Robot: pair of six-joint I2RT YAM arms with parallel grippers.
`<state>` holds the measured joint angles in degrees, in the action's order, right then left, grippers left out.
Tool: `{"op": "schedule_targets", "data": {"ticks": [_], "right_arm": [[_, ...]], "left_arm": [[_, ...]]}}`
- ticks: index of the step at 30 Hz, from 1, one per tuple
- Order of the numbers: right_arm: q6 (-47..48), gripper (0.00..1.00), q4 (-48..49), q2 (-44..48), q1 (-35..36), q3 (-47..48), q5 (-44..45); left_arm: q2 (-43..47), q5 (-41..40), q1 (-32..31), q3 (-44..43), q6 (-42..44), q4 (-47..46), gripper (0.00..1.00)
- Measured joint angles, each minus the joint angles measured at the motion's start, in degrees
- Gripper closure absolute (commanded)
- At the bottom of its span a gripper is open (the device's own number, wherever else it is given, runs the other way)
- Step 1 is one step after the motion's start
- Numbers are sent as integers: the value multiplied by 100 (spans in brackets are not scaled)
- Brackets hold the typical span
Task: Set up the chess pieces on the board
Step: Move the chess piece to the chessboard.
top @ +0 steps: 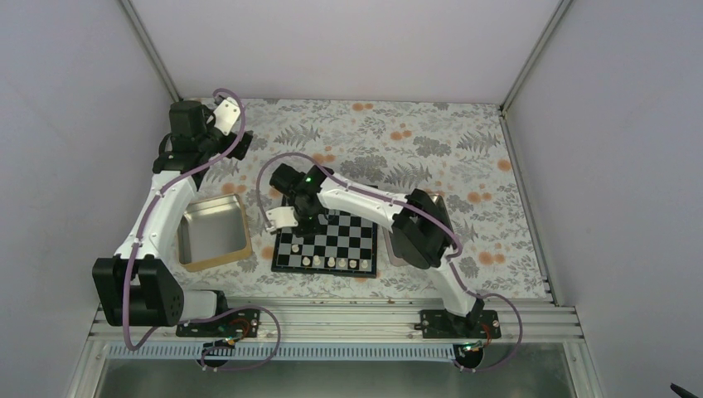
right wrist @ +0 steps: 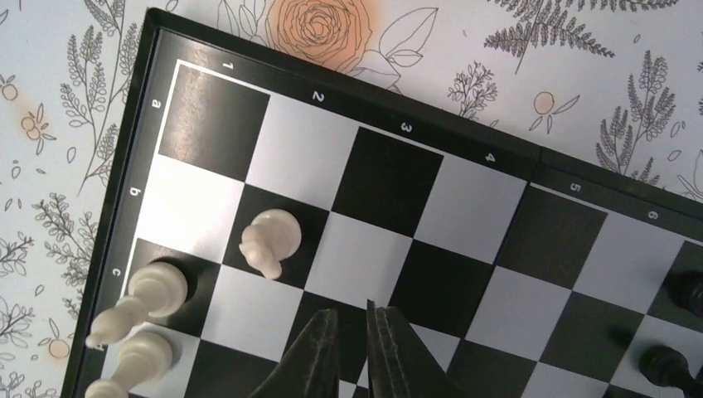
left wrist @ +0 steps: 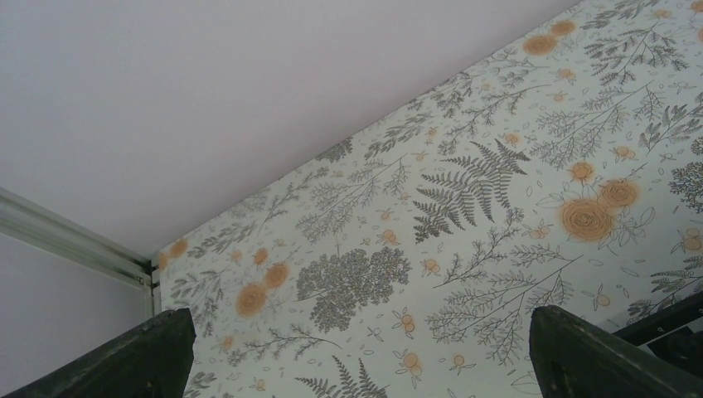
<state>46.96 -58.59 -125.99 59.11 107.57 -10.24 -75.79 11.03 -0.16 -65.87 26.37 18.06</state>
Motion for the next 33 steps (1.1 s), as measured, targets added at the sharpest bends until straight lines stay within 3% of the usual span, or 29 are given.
{"op": "schedule_targets", "data": {"ticks": [12,33], "right_arm": [[-35,77,-289,-2,120,116,-114],[-57,79,-304,-382,219,138,-153]], "left_arm": [[0,-2,0,11,0,-4,0],[44,-2,0,22,0,-39,0]]}}
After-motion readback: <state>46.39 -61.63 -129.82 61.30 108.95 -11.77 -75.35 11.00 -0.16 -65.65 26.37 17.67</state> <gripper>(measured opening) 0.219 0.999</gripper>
